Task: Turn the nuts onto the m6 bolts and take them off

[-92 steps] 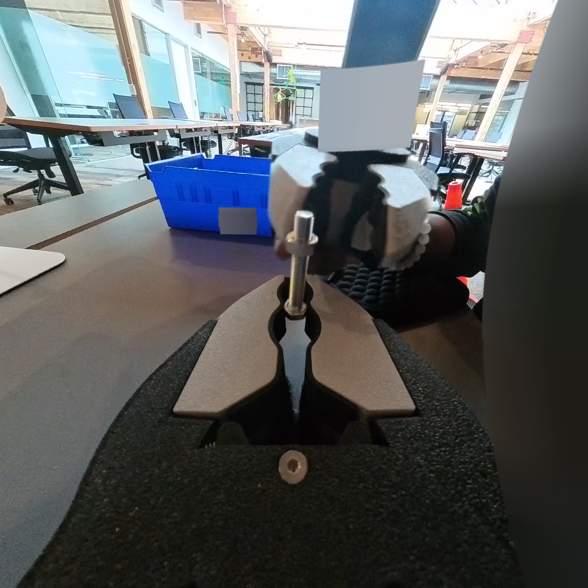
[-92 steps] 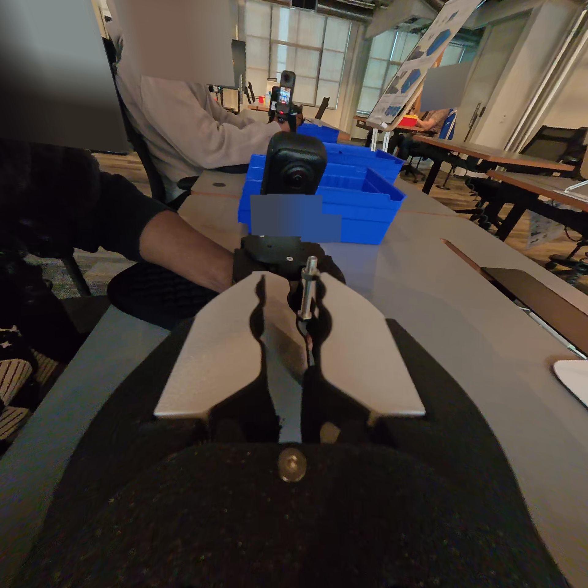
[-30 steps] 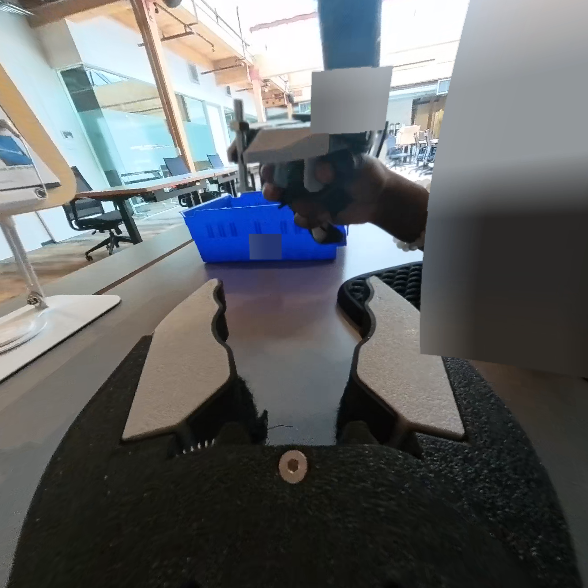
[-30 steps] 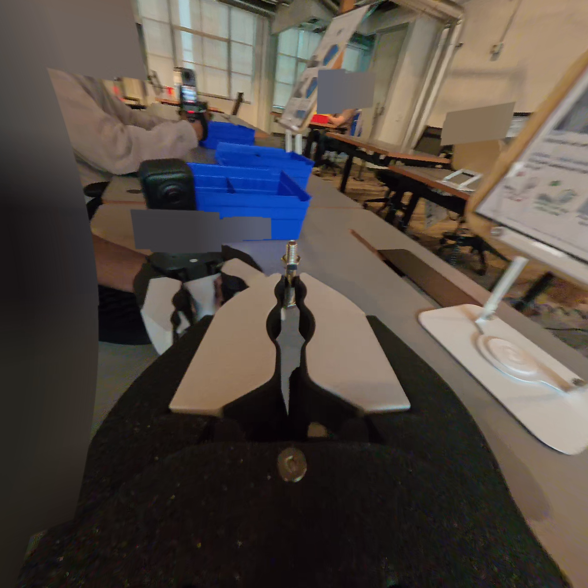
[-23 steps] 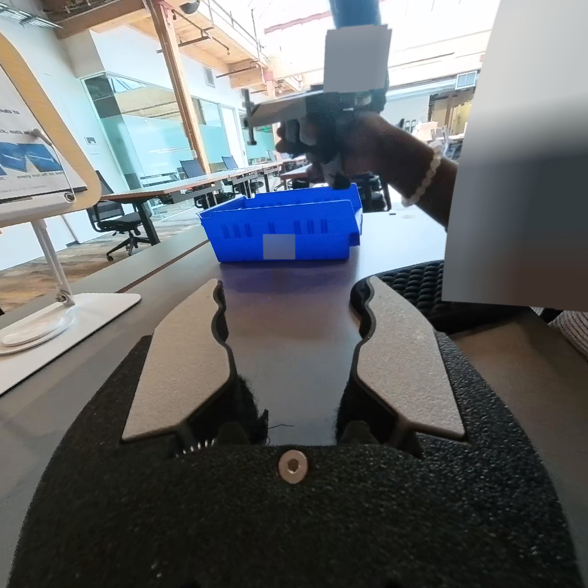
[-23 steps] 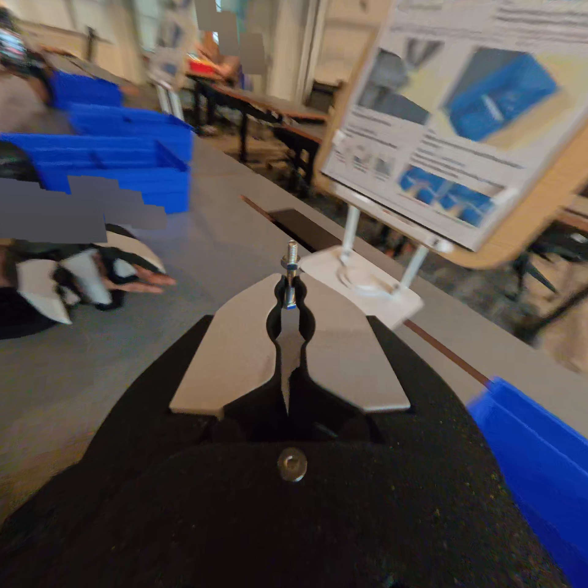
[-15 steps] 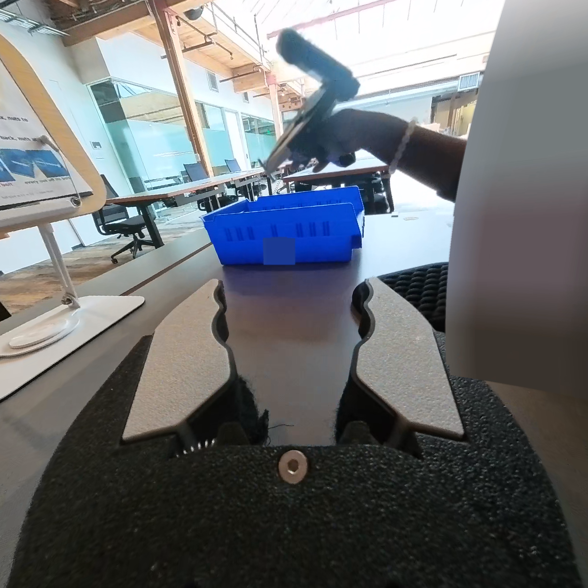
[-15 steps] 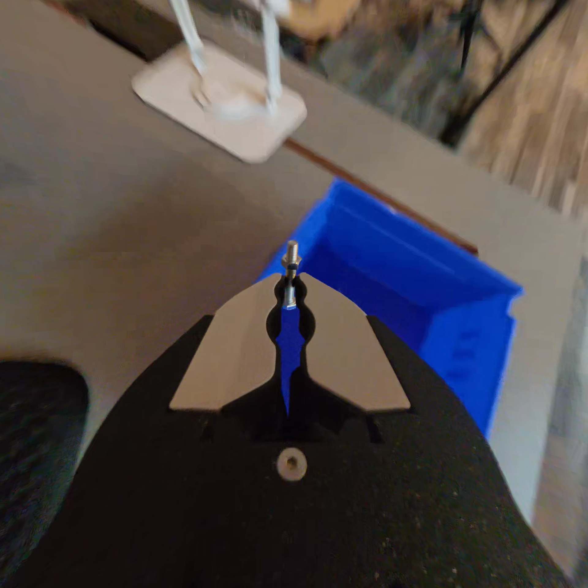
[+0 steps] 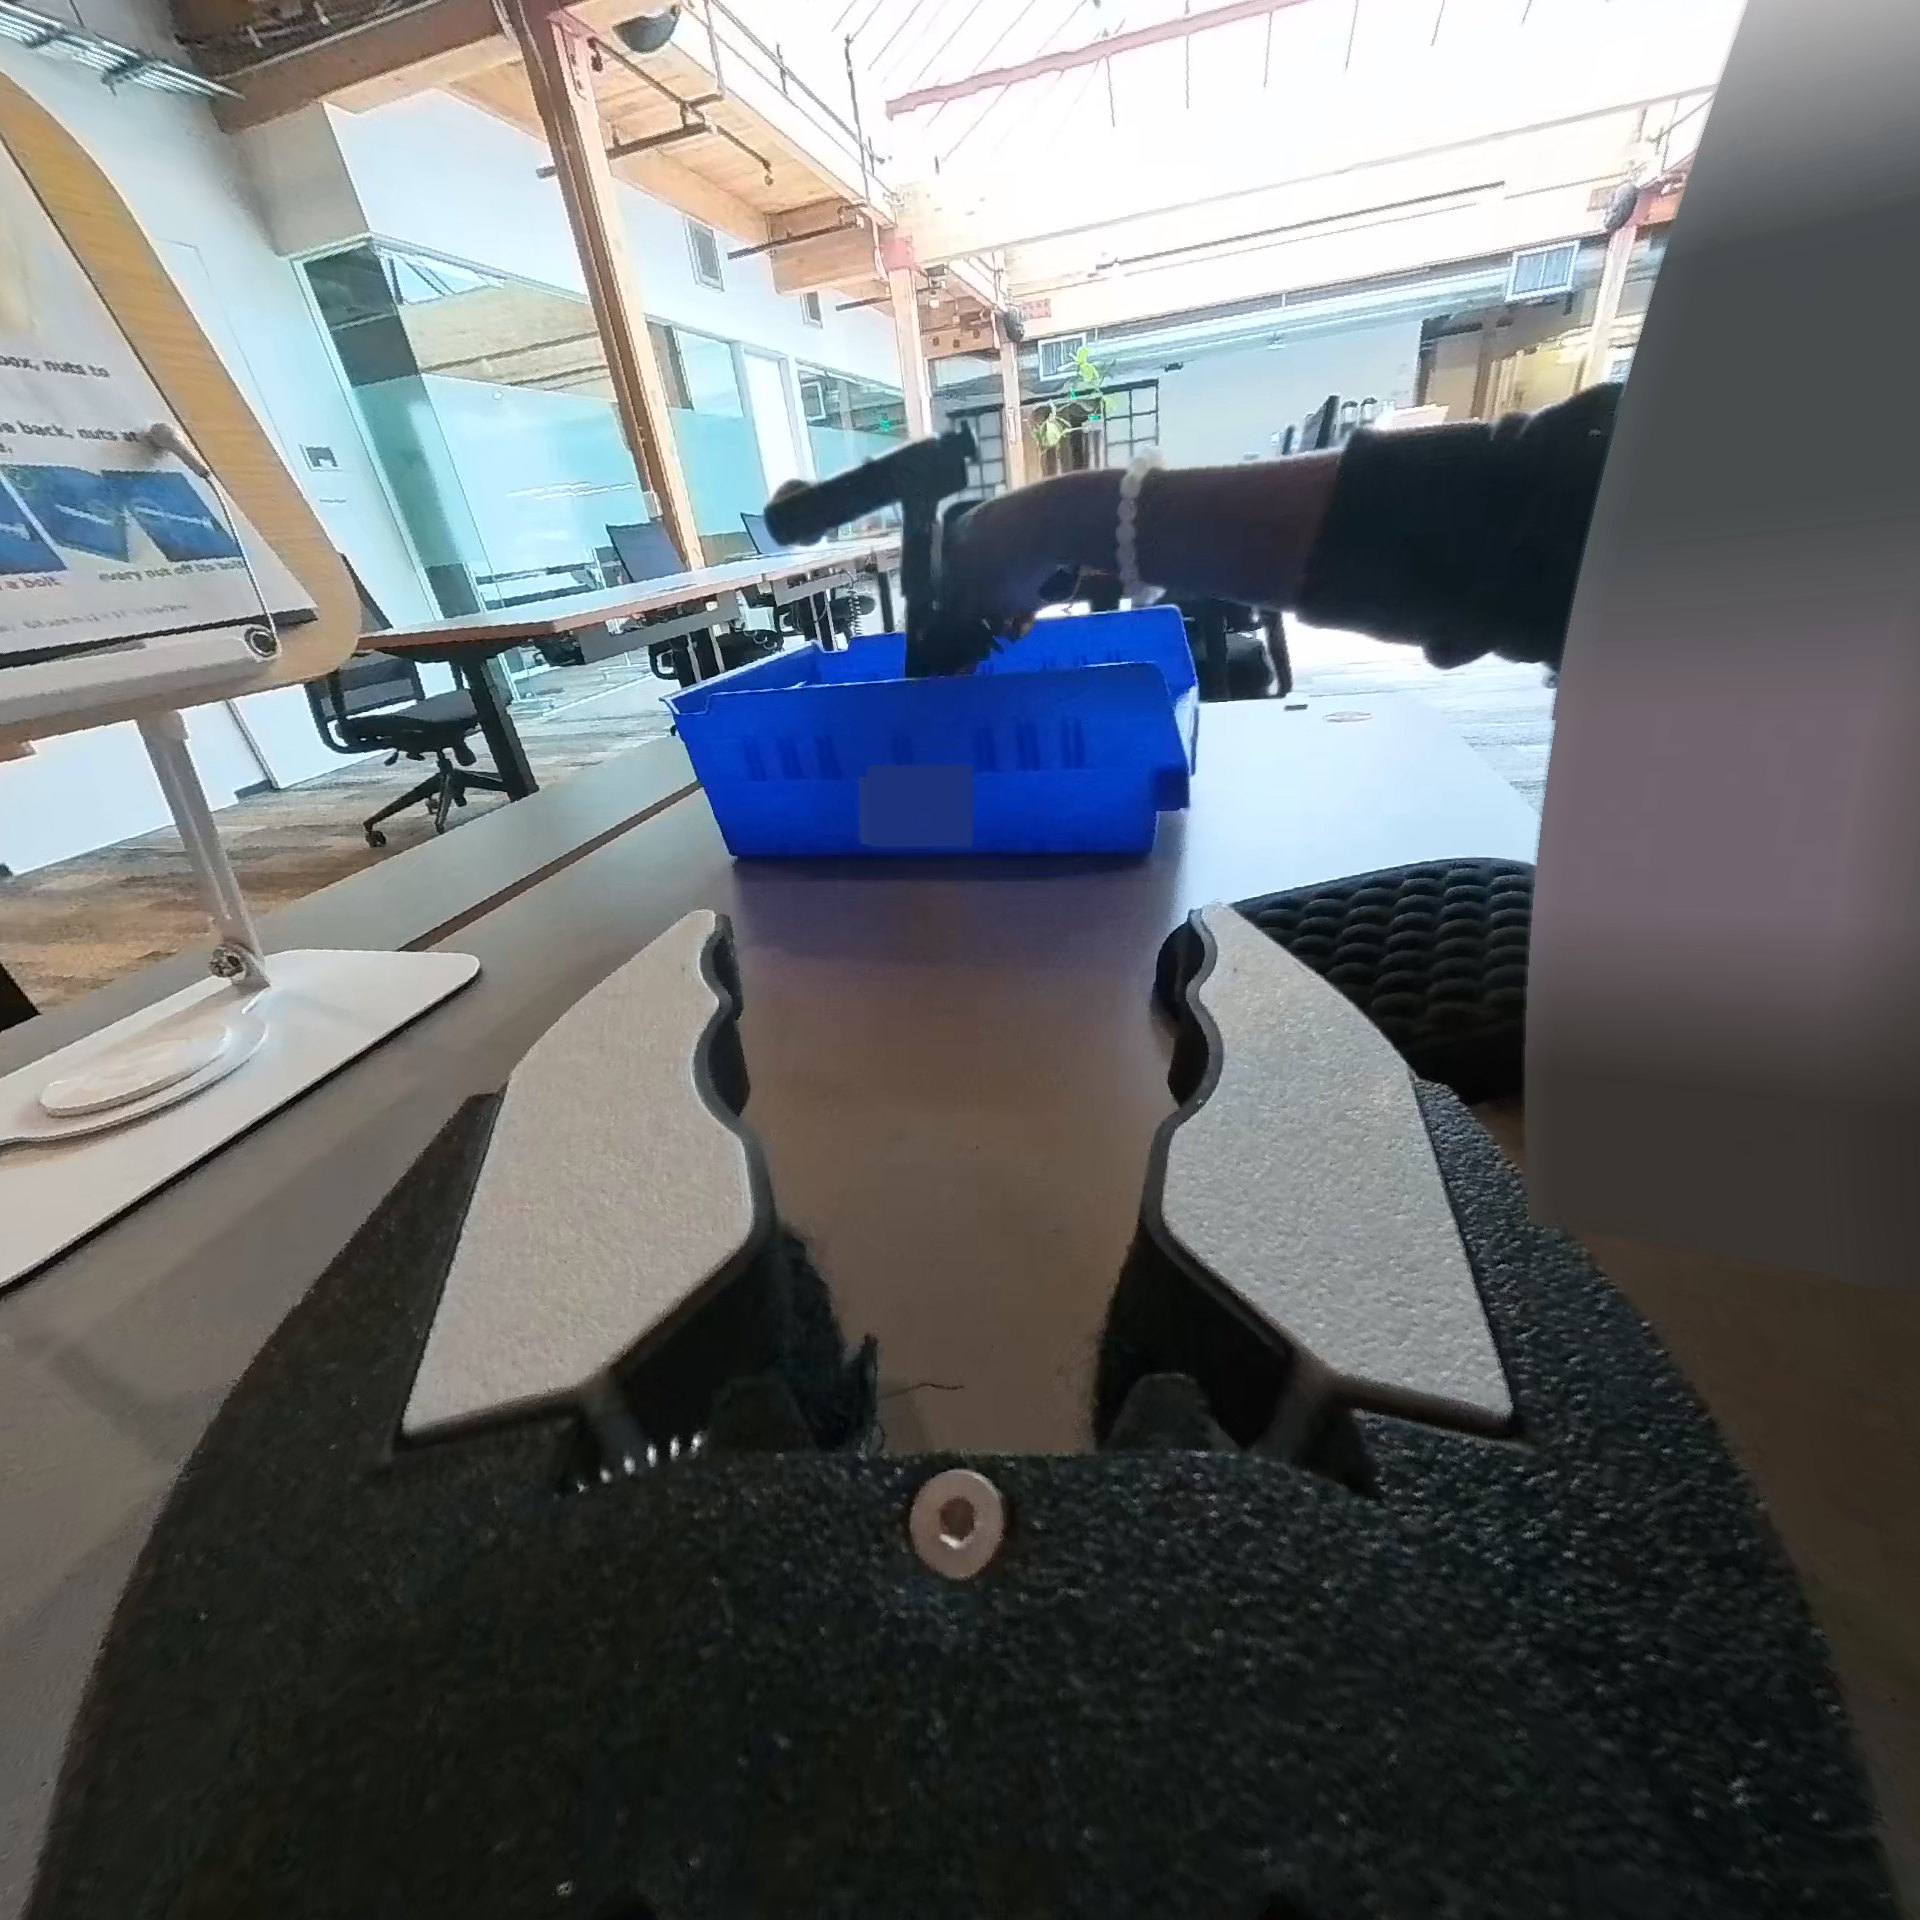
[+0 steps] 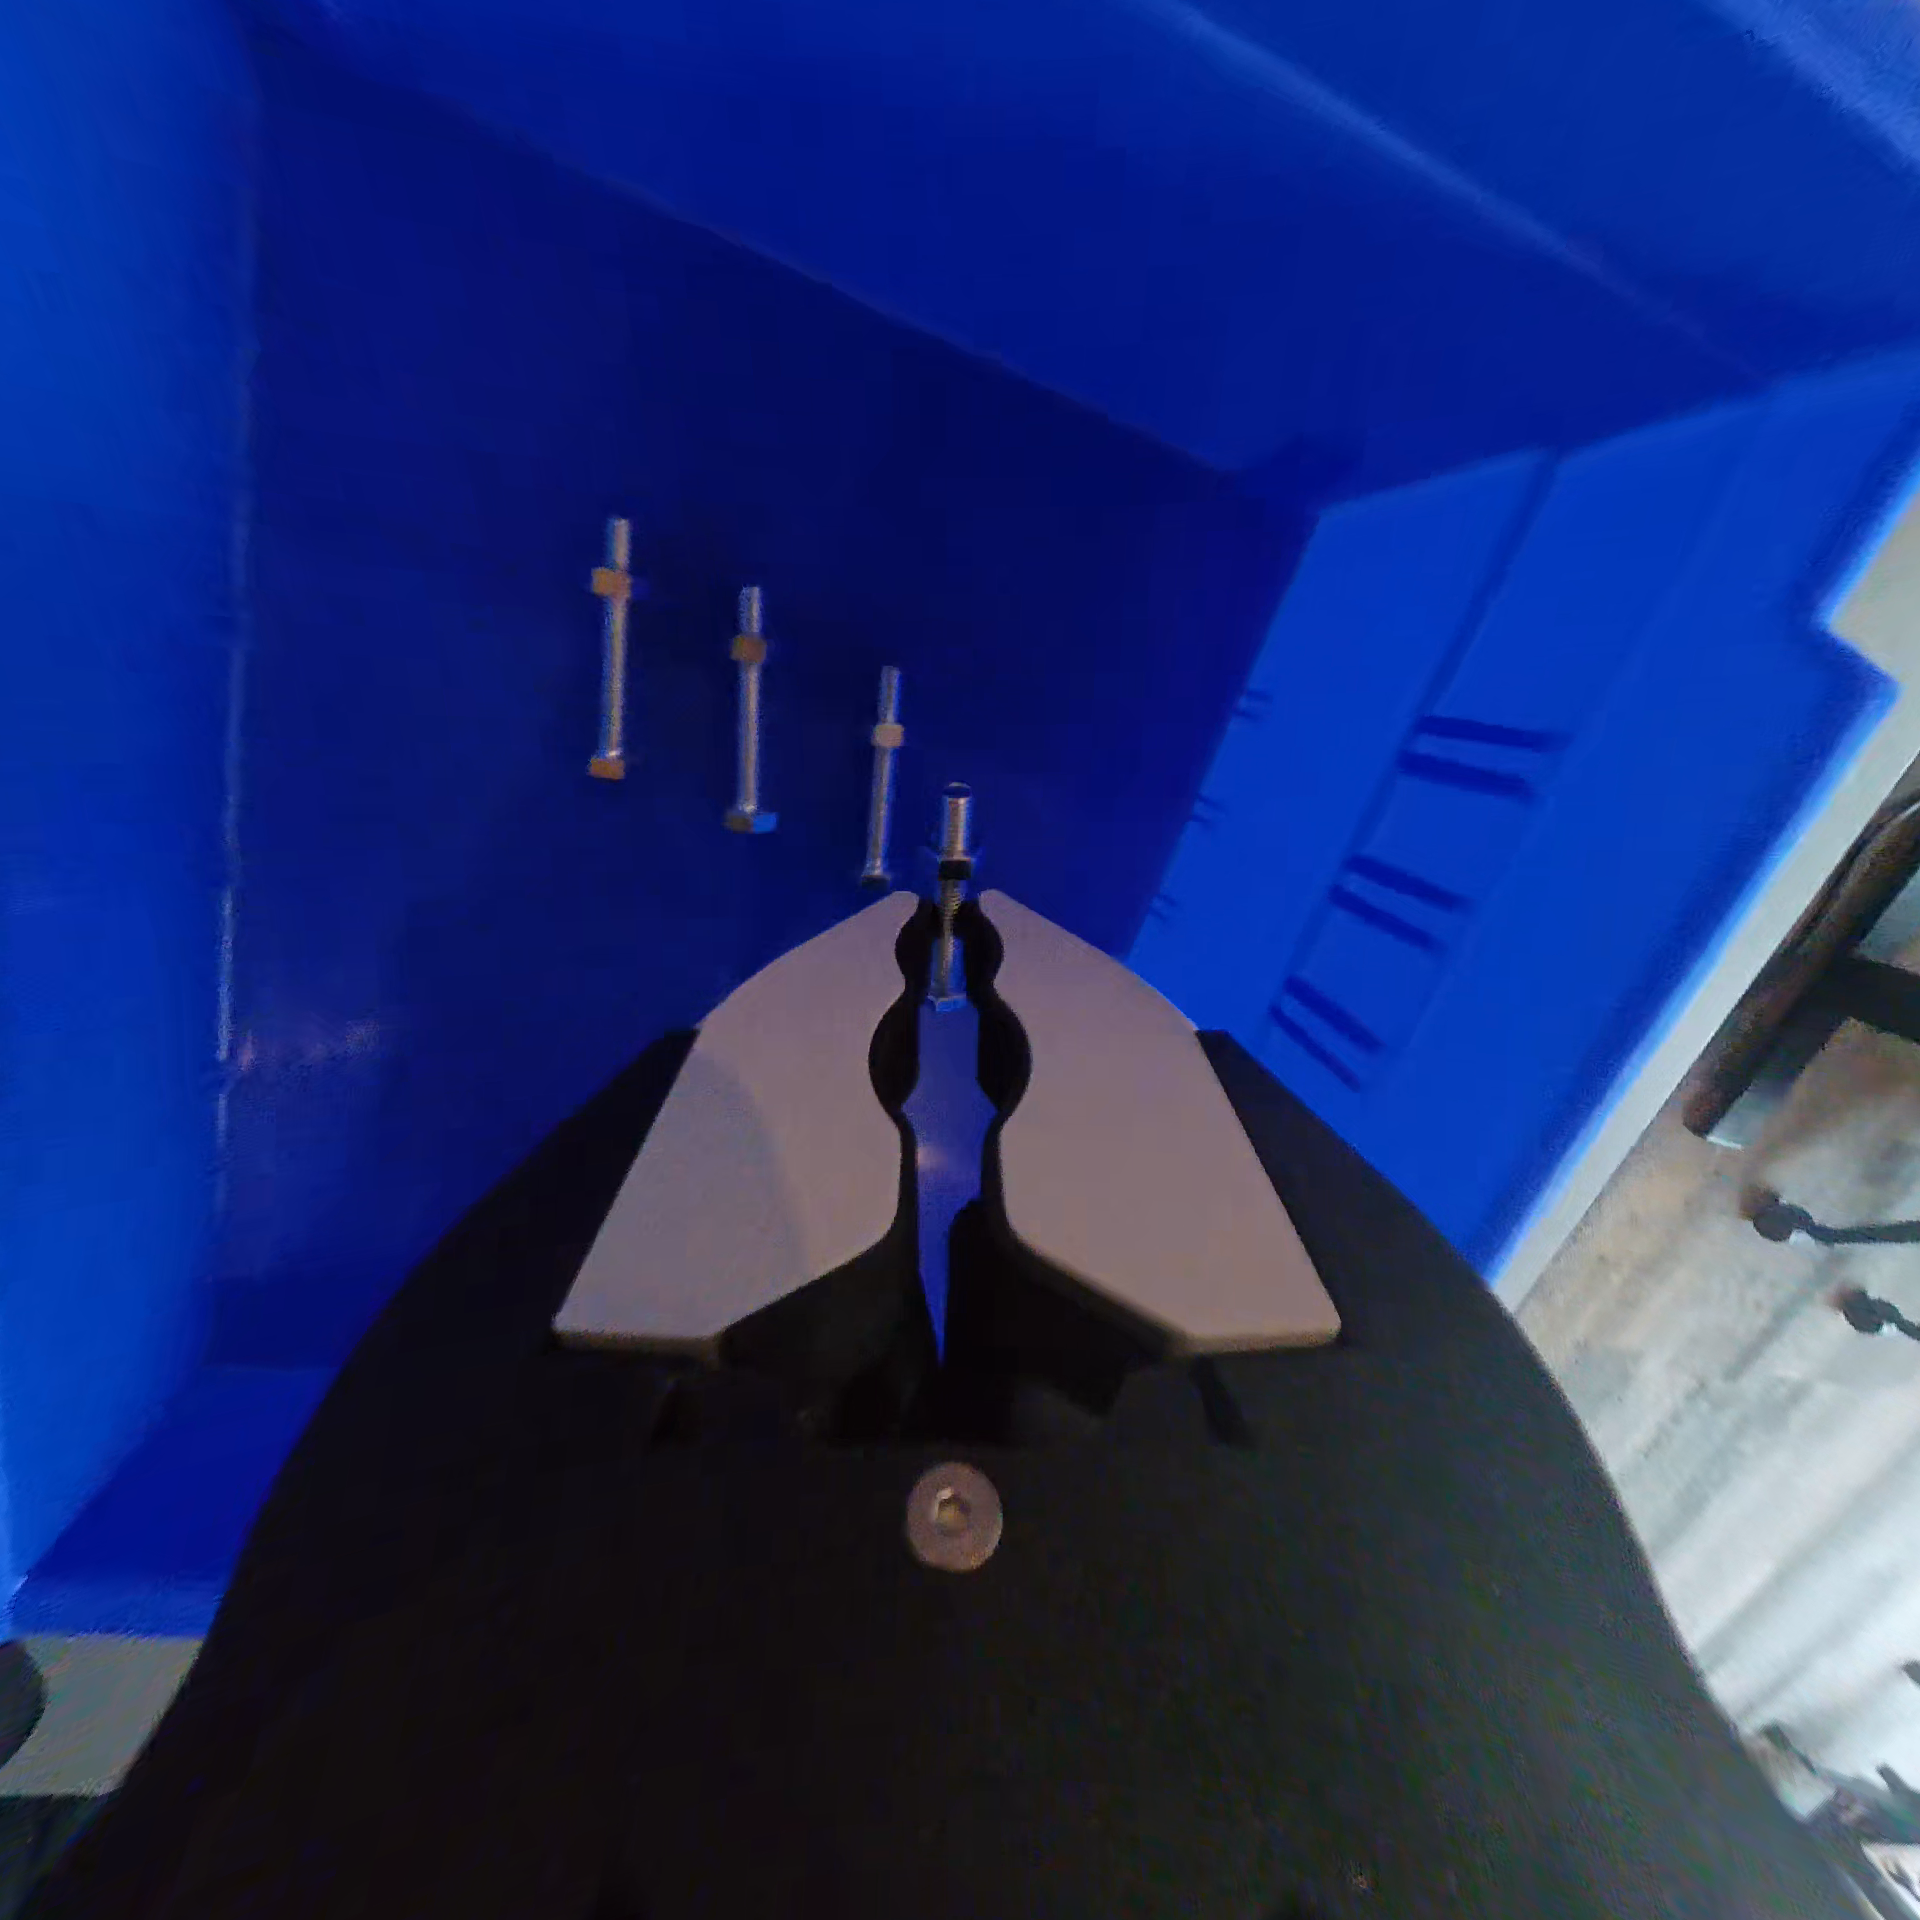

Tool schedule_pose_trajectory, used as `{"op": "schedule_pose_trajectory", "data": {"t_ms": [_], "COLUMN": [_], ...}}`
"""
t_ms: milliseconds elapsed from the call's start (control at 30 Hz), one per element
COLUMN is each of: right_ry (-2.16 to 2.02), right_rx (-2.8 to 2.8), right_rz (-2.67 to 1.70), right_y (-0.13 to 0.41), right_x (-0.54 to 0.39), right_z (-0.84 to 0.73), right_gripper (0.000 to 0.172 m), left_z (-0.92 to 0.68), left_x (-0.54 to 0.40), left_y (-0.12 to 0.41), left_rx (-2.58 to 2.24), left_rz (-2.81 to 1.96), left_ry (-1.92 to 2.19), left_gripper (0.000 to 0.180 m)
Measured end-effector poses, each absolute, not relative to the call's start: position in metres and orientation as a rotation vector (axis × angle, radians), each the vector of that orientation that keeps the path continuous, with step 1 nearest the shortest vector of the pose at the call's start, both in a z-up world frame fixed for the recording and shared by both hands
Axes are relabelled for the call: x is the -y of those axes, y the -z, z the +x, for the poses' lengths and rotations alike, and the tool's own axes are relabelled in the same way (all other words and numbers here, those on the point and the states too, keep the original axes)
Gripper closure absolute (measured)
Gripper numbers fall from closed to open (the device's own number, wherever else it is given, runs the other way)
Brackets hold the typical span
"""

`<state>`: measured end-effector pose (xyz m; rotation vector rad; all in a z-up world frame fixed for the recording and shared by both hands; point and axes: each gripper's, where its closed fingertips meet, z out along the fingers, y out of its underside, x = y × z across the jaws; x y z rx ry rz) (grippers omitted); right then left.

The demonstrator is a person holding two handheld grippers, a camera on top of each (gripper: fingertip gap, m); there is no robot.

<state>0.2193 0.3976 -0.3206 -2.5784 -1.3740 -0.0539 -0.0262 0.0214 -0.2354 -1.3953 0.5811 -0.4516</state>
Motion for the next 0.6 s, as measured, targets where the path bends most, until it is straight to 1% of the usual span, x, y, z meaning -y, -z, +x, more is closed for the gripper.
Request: {"op": "schedule_pose_trajectory", "data": {"t_ms": [233, 600], "right_ry": [0.146, 0.146], "right_rx": [1.378, 1.395], "right_rz": [-2.674, -2.723], "right_y": [0.340, 0.351], "right_x": [-0.409, -0.411], "right_z": [0.222, 0.223], "right_gripper": [0.167, 0.164], "left_z": [-0.029, -0.030], "left_x": [-0.023, -0.022], "left_y": [0.236, 0.235], "left_rx": [-0.571, -0.555], "left_rz": [-1.400, -1.398], "left_ry": [0.450, 0.477], "left_gripper": [0.101, 0.100]}}
